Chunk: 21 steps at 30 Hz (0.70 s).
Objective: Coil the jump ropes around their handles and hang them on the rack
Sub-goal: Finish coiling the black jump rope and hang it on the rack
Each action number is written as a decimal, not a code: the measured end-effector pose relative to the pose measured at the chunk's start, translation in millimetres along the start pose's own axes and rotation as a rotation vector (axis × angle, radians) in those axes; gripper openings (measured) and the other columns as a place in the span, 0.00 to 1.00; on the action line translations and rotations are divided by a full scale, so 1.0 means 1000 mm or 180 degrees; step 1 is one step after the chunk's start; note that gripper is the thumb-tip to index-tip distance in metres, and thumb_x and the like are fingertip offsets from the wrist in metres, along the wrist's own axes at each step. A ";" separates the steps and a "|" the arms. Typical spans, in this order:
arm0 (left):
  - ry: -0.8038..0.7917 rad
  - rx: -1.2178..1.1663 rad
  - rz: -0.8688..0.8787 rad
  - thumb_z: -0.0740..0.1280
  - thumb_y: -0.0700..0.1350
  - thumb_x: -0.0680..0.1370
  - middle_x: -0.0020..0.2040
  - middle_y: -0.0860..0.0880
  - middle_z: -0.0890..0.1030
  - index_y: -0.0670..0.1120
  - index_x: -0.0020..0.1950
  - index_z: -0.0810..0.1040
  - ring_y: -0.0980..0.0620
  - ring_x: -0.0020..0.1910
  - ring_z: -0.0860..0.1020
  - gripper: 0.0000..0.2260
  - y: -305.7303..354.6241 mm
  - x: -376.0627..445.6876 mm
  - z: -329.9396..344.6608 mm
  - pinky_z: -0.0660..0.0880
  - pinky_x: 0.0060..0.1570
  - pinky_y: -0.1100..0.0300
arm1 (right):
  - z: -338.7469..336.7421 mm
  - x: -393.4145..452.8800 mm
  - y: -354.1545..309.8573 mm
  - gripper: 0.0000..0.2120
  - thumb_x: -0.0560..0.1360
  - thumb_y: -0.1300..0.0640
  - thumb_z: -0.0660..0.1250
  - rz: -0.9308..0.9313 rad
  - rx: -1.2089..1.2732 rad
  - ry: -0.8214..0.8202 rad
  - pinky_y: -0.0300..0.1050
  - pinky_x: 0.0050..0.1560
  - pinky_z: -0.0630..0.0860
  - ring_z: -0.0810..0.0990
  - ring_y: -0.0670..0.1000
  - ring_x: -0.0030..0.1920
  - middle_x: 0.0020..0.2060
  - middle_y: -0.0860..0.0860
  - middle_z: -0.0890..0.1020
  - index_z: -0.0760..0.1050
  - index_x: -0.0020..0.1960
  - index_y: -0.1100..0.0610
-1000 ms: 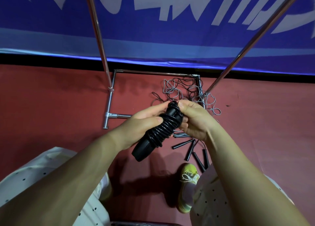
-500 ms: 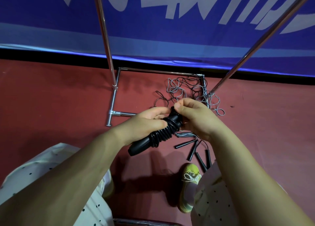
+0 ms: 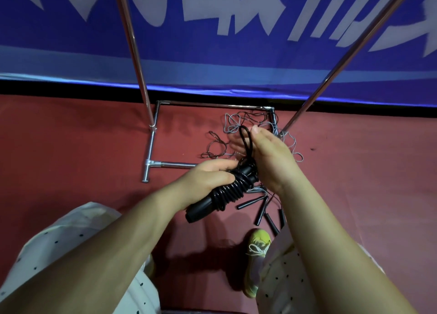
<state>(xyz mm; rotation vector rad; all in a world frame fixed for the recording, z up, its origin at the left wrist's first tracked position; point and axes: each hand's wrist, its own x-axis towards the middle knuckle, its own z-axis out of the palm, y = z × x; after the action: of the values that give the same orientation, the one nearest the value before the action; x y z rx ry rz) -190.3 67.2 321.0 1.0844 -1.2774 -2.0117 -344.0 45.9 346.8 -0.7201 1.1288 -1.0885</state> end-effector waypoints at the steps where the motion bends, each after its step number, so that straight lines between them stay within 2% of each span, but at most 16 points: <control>1: 0.0016 -0.0102 -0.0012 0.68 0.43 0.64 0.45 0.45 0.83 0.42 0.61 0.76 0.50 0.40 0.82 0.25 0.003 0.000 0.001 0.78 0.41 0.57 | -0.003 -0.003 -0.002 0.09 0.76 0.53 0.64 -0.0065 0.0119 -0.0072 0.43 0.49 0.79 0.84 0.52 0.47 0.43 0.54 0.85 0.73 0.51 0.60; 4: 0.0124 -0.0513 0.0018 0.63 0.40 0.66 0.42 0.43 0.82 0.42 0.56 0.76 0.49 0.35 0.82 0.18 0.015 -0.002 0.002 0.76 0.29 0.63 | -0.008 -0.011 -0.013 0.16 0.68 0.53 0.68 0.0036 0.0118 -0.0304 0.44 0.45 0.81 0.84 0.51 0.43 0.43 0.53 0.85 0.73 0.52 0.58; 6: 0.0226 -0.0675 0.0082 0.63 0.40 0.66 0.43 0.41 0.80 0.43 0.53 0.75 0.47 0.35 0.82 0.16 0.027 -0.001 0.004 0.76 0.29 0.62 | -0.008 -0.014 -0.027 0.13 0.69 0.56 0.70 0.0018 -0.0271 -0.0345 0.42 0.41 0.79 0.82 0.49 0.40 0.42 0.51 0.85 0.75 0.51 0.59; 9: 0.0198 -0.0610 0.0154 0.66 0.41 0.65 0.40 0.41 0.82 0.42 0.53 0.75 0.47 0.35 0.81 0.16 0.052 0.004 0.008 0.78 0.30 0.59 | -0.003 -0.015 -0.054 0.04 0.73 0.60 0.68 -0.0129 -0.0515 -0.0201 0.41 0.37 0.75 0.78 0.48 0.34 0.36 0.52 0.82 0.76 0.44 0.60; 12: 0.0086 -0.0518 0.0239 0.71 0.39 0.68 0.36 0.44 0.83 0.41 0.52 0.75 0.49 0.33 0.82 0.14 0.087 0.012 0.018 0.78 0.31 0.59 | 0.006 -0.012 -0.094 0.10 0.75 0.63 0.67 -0.0272 -0.0309 0.0089 0.41 0.33 0.73 0.76 0.49 0.31 0.32 0.53 0.81 0.70 0.36 0.57; 15: 0.0046 -0.0475 0.0303 0.66 0.38 0.76 0.36 0.46 0.83 0.43 0.52 0.76 0.51 0.32 0.81 0.06 0.123 0.023 0.026 0.77 0.31 0.60 | 0.015 -0.008 -0.133 0.17 0.74 0.65 0.69 -0.0588 -0.0274 0.0310 0.47 0.38 0.75 0.79 0.52 0.33 0.31 0.56 0.80 0.64 0.34 0.55; 18: 0.0011 -0.0449 0.0512 0.68 0.44 0.70 0.39 0.43 0.82 0.42 0.50 0.79 0.50 0.34 0.80 0.11 0.155 0.032 0.031 0.76 0.35 0.59 | 0.025 -0.007 -0.171 0.16 0.74 0.64 0.70 -0.0930 -0.0626 0.0481 0.54 0.45 0.76 0.80 0.54 0.36 0.30 0.54 0.82 0.67 0.33 0.55; 21: -0.0023 -0.0577 0.0740 0.70 0.41 0.67 0.34 0.45 0.82 0.39 0.48 0.77 0.51 0.30 0.80 0.11 0.189 0.037 0.037 0.76 0.31 0.60 | 0.031 -0.009 -0.205 0.08 0.74 0.62 0.70 -0.1152 -0.0770 0.0363 0.53 0.46 0.77 0.79 0.55 0.40 0.34 0.54 0.83 0.74 0.37 0.57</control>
<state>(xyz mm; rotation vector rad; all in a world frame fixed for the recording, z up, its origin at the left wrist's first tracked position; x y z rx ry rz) -240.9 -22.4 487.7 0.8059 -1.1422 -1.9138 -377.9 -17.7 541.7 -1.0947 1.2719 -1.3216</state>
